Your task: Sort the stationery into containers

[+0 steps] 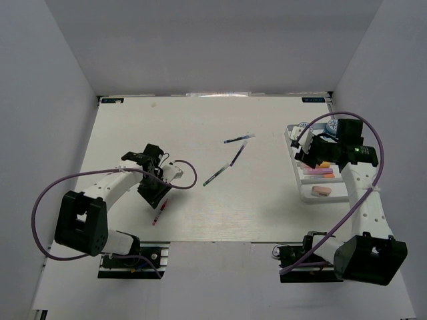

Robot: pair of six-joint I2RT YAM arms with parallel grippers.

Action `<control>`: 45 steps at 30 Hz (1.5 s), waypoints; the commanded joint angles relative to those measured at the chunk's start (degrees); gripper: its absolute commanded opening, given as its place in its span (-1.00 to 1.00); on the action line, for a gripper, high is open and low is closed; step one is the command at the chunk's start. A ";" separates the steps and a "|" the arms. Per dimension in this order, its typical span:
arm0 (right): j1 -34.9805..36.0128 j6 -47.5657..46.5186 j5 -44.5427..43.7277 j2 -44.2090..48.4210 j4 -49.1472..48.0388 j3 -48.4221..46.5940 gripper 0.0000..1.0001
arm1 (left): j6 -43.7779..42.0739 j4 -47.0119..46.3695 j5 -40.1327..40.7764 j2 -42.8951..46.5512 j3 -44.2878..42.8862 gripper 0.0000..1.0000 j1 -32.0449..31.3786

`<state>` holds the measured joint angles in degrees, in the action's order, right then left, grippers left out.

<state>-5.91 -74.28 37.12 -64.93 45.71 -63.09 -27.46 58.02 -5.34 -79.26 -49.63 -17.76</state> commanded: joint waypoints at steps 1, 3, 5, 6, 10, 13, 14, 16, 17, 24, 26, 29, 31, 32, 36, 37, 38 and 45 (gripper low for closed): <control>0.72 0.28 -0.91 0.85 -1.24 0.86 0.10 | -0.49 -1.77 -2.30 1.22 1.63 -0.04 -1.83; 0.99 0.01 -1.18 0.85 -1.33 0.95 0.10 | 0.13 -2.73 -0.90 1.22 2.07 -0.04 -3.15; 1.17 0.01 -1.35 0.77 -1.42 1.13 0.10 | 0.30 -3.00 -0.72 0.69 2.08 -0.03 -4.03; 1.17 0.01 -1.53 0.68 -1.42 1.21 0.09 | 0.48 -3.17 -0.37 0.60 2.25 -0.03 -4.82; 1.69 0.01 -1.97 0.50 -1.59 1.56 0.09 | 0.66 -4.58 0.25 0.25 2.60 -0.03 -6.50; 1.96 -0.34 -2.49 0.68 -1.51 2.01 0.08 | 1.18 -6.07 1.21 -0.89 2.52 -0.02 -8.51; 2.13 -0.43 -2.58 0.76 -1.50 2.18 0.08 | 1.36 -6.68 1.39 -1.50 2.34 -0.02 -8.52; 2.13 -0.95 -2.84 1.11 -1.50 2.44 0.08 | 1.89 -7.39 1.83 -3.35 2.25 0.00 -9.92; 2.31 -1.21 -3.11 1.12 -1.50 2.53 0.08 | 1.89 -7.83 1.92 -3.96 2.17 0.02 -9.93; 2.40 -3.50 -4.34 2.26 -0.45 2.88 0.05 | 4.17 -9.76 2.44 -9.59 2.34 0.00 -10.54; 2.31 -4.11 -4.17 2.43 -0.01 2.88 0.02 | 4.96 -10.90 2.27 -10.12 2.69 -0.05 -10.54; 2.40 -5.78 -1.80 3.23 1.31 2.88 0.00 | 5.40 -12.22 1.74 -11.79 3.22 -0.26 -10.54; 2.83 -5.96 -0.39 4.28 0.61 3.50 0.00 | 5.75 -13.28 1.30 -12.75 2.70 -0.47 -10.54; 3.27 -5.27 -0.65 4.46 -0.44 4.02 0.00 | 5.75 -13.37 0.69 -13.11 2.08 -0.54 -10.54; 5.74 -4.39 -2.76 3.06 -0.89 4.12 -0.03 | 7.51 -11.80 -3.94 -16.96 -4.94 -0.79 -9.93; 5.82 -3.86 -2.58 2.79 -0.89 3.42 -0.03 | 8.38 -10.74 -5.63 -18.11 -6.95 -0.84 -9.93; 8.70 -3.33 -2.23 2.44 -0.98 3.15 -0.02 | 9.87 -9.17 -7.12 -20.21 -10.46 -0.89 -9.93; 17.50 0.45 -0.30 2.35 -4.49 1.75 -0.02 | 14.89 -5.73 -21.27 -25.67 -24.27 -1.00 -9.40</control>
<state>8.29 -76.31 34.41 -62.63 44.01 -59.16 -15.73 52.49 -16.64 -105.01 -68.07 -27.62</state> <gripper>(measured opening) 0.491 0.184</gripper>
